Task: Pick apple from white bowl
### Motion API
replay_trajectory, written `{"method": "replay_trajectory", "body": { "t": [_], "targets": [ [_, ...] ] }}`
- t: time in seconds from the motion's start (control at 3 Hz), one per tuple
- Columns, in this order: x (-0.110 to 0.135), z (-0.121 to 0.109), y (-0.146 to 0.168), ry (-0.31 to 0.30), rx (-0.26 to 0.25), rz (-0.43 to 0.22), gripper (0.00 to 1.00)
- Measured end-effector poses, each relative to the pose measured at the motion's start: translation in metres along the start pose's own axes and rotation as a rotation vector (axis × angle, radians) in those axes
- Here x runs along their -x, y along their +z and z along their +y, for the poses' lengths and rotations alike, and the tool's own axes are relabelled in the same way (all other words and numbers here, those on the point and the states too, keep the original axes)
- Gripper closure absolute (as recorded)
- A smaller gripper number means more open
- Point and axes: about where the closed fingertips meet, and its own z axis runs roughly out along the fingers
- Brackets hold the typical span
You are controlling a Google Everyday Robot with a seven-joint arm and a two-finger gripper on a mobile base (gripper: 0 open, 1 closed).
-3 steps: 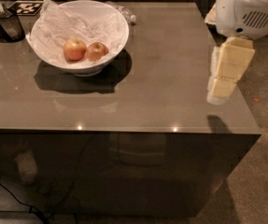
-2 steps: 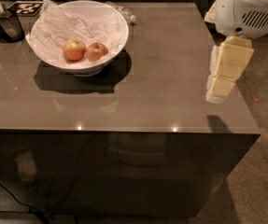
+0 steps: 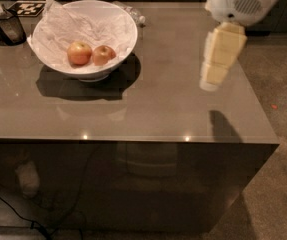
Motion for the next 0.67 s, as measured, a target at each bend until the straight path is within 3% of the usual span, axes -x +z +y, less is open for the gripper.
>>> {"method": "replay_trajectory", "body": {
  "t": [0.33,0.67],
  "targets": [
    [0.041,-0.041,0.005,-0.022,0.003,-0.015,0.0],
    [0.08,-0.078,0.005,-0.052,-0.029,-0.034,0.0]
  ]
}}
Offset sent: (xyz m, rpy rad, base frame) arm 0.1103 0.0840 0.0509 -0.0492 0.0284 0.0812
